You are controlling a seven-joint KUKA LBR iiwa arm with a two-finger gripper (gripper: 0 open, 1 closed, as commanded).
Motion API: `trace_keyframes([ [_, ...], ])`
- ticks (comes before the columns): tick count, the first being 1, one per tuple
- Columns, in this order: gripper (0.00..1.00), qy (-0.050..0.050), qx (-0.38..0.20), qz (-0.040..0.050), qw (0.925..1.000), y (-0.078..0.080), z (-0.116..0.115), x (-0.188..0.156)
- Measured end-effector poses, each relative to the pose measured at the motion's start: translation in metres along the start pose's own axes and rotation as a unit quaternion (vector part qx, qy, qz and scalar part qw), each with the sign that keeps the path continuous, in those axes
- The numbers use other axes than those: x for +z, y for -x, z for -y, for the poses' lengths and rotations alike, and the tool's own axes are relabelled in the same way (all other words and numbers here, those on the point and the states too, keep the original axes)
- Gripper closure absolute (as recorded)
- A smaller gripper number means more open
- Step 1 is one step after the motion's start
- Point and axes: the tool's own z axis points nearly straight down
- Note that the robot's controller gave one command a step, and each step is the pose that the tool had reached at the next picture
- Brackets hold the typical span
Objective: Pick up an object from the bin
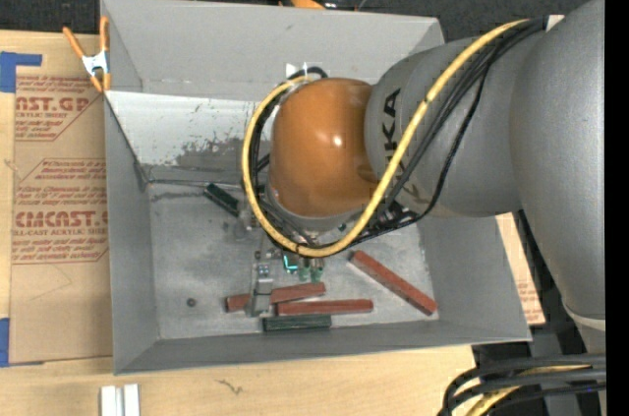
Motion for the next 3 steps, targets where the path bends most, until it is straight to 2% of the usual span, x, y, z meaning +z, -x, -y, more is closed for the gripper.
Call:
trace_keyframes([
  [1,0.0,0.0,0.016,0.0004,0.9999,-0.005,0.053,0.101],
  [2,1.0,0.002,0.014,0.0035,0.9999,-0.002,0.049,0.095],
  [3,1.0,0.001,-0.008,0.0082,0.9999,0.005,0.055,-0.033],
])
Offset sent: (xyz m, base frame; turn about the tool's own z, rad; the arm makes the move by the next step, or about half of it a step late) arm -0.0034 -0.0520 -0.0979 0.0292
